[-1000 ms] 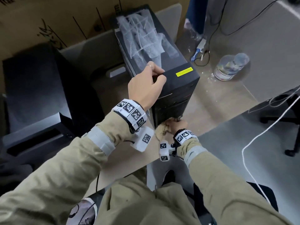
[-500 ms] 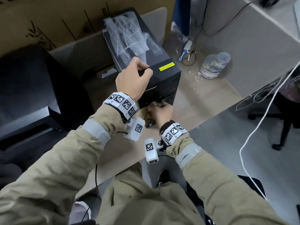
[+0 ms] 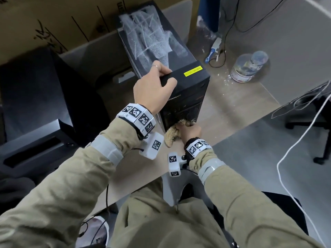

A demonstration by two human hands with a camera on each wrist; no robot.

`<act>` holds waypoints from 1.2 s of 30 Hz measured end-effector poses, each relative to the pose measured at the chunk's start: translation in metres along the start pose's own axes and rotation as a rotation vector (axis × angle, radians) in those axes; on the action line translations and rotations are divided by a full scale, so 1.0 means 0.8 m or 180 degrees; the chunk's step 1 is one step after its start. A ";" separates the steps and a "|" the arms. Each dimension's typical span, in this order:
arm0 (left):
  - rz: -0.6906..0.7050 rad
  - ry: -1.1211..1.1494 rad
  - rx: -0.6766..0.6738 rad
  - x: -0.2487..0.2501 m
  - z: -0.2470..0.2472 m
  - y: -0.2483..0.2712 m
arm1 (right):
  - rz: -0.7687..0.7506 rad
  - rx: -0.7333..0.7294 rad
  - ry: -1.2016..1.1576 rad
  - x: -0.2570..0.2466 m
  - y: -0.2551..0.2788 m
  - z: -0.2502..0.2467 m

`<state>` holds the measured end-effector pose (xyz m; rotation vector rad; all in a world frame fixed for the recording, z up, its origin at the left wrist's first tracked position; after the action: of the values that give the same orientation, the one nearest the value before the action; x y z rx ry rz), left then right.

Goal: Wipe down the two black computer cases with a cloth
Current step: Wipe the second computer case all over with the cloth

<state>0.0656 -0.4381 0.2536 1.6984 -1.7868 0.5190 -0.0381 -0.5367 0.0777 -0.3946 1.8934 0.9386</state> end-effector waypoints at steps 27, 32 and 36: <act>-0.0033 -0.0036 0.0219 0.006 0.003 0.013 | -0.0102 -0.0589 -0.0666 -0.053 0.012 -0.031; -0.0019 -0.0022 0.0235 0.003 0.004 0.010 | -0.0024 -0.0159 -0.0985 -0.046 0.006 -0.037; 0.0017 -0.0041 0.0212 0.000 0.004 0.007 | 0.0070 0.0049 -0.0665 -0.037 -0.015 -0.036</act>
<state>0.0591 -0.4399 0.2519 1.7459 -1.8017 0.5772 -0.0342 -0.5695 0.1053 -0.2563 1.7164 0.9419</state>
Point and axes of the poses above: each hand's wrist, its own y-axis away from the middle knuckle, its own z-axis out of the palm, x = y × z, the point moved 2 cm from there along -y, towards the middle knuckle, and after that the axes turned 13 degrees about -z, right-handed, at the moved point
